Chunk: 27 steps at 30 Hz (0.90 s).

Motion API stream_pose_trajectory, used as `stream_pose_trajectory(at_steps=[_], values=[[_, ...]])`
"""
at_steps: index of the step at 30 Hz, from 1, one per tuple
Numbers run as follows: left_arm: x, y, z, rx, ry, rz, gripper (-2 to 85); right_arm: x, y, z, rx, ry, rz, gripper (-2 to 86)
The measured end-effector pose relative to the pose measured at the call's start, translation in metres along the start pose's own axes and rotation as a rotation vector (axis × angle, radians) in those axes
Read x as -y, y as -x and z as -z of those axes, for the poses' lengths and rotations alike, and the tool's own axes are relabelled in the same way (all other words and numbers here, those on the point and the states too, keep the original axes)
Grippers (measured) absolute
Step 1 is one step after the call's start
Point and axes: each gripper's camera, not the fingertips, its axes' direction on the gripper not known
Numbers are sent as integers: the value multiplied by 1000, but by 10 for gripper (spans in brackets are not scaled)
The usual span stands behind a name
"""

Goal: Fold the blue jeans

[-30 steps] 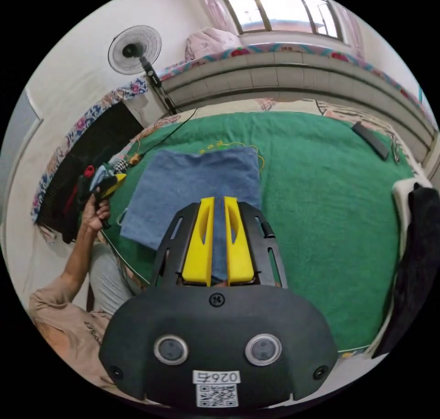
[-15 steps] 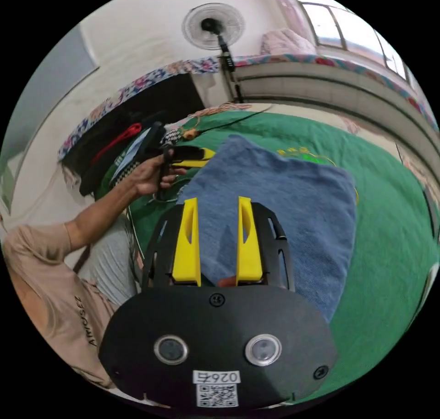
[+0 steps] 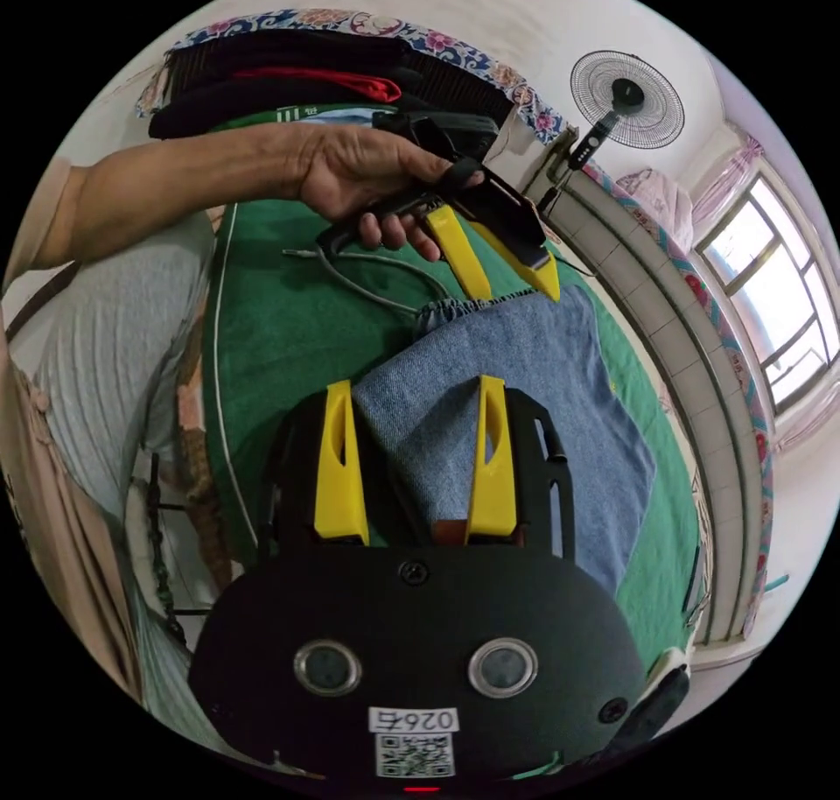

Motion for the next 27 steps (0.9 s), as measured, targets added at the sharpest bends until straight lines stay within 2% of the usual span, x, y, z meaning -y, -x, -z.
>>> stream_pose_trajectory(at_steps=[8,13,15,18,20,27], values=[[39,-1,-14,33,73,-50,232,-8,-29,48,24,-19,-27,146],[59,15,-2,-41,49,1,232,-8,-46,80,-11,-22,-3,136],[66,20,2,-64,48,14,231,-8,-55,95,-50,-15,13,104],[75,27,7,-90,47,31,229,-9,-91,128,49,-42,-90,60],[80,30,10,-101,45,40,228,-12,-130,151,186,-67,-205,40],[93,23,23,-57,72,-21,240,-32,-226,206,511,-172,-462,25]])
